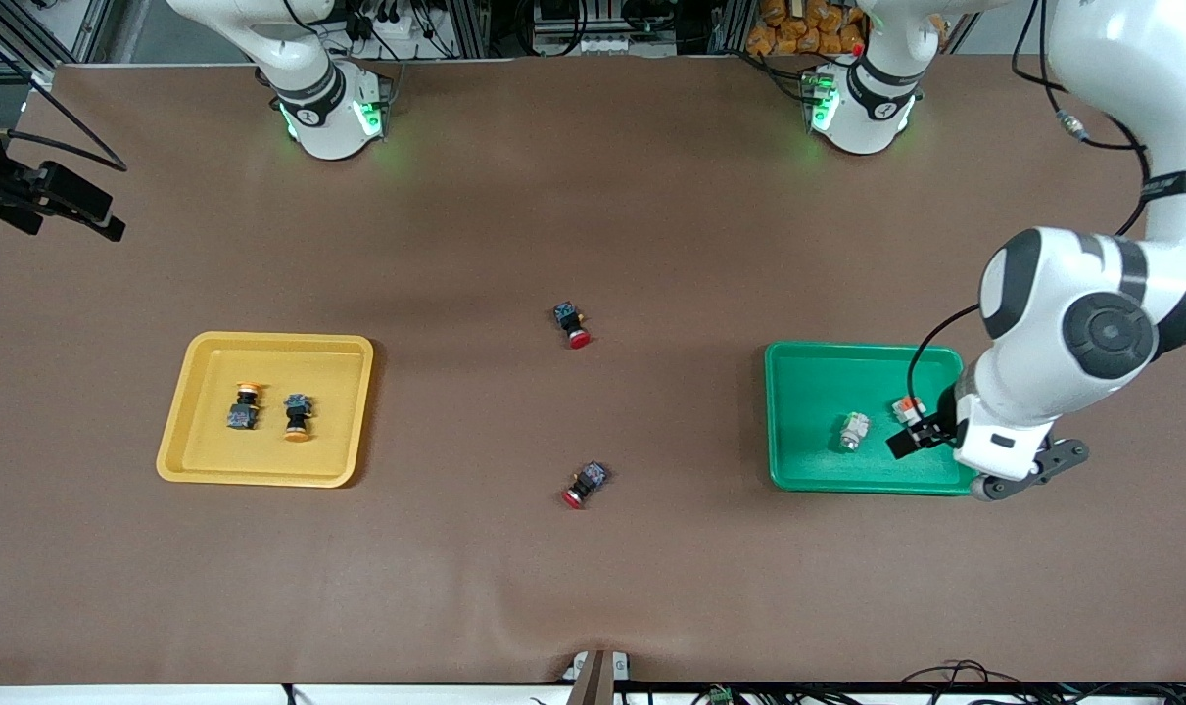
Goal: Place green and yellow buttons in trays
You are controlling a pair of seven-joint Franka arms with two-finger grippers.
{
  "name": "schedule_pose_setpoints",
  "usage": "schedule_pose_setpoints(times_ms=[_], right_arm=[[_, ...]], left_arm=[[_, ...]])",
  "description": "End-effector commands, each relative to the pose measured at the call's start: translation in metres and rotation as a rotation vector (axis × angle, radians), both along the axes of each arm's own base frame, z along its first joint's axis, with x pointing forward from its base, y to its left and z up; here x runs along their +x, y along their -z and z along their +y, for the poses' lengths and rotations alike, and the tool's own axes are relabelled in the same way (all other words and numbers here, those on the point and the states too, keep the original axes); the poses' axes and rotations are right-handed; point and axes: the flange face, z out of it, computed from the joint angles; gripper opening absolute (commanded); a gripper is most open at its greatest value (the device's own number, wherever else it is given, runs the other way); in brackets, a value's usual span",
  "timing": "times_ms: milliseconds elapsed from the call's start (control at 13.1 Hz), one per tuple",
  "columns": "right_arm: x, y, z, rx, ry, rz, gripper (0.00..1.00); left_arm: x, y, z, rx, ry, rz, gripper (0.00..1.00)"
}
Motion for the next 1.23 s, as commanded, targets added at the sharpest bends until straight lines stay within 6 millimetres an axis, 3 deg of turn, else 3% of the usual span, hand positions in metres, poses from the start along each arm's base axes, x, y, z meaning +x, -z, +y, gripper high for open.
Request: schedule_pose_setpoints(times_ms=[0, 77, 306, 536, 919, 995, 1149], right_arm=[[-0.004, -0.002, 0.004, -0.01, -0.023, -0.018, 1.0], [-0.002, -0.01, 0.005, -0.009, -0.026, -0.035, 1.0], [-0.001, -0.009, 0.011, -0.037, -0.12, -0.038, 1.0], [-0.001, -0.009, 0.021, -0.072, -0.153, -0.037, 1.0], [0.0, -0.009, 0.021, -0.085, -0.16, -0.035, 1.0], [0.0, -0.008, 0.021, -0.085, -0.16, -0.033, 1.0], [-0.001, -0.008, 0.019, -0.083, -0.154, -0.032, 1.0]], left_arm=[[-0.004, -0.032, 0.002, -0.002, 0.038, 0.026, 1.0], [-0.006, -0.049, 0.002, 0.001, 0.049, 0.017, 1.0], [-0.016, -0.092, 0.002, -0.016, 0.108, 0.055, 1.0], [-0.037, -0.147, 0.018, -0.033, 0.185, 0.018, 1.0], [-0.07, -0.2, 0.024, -0.03, 0.242, 0.009, 1.0], [-0.075, -0.211, 0.041, -0.043, 0.222, 0.0, 1.0], [-0.08, -0.218, 0.052, -0.065, 0.237, 0.002, 1.0]])
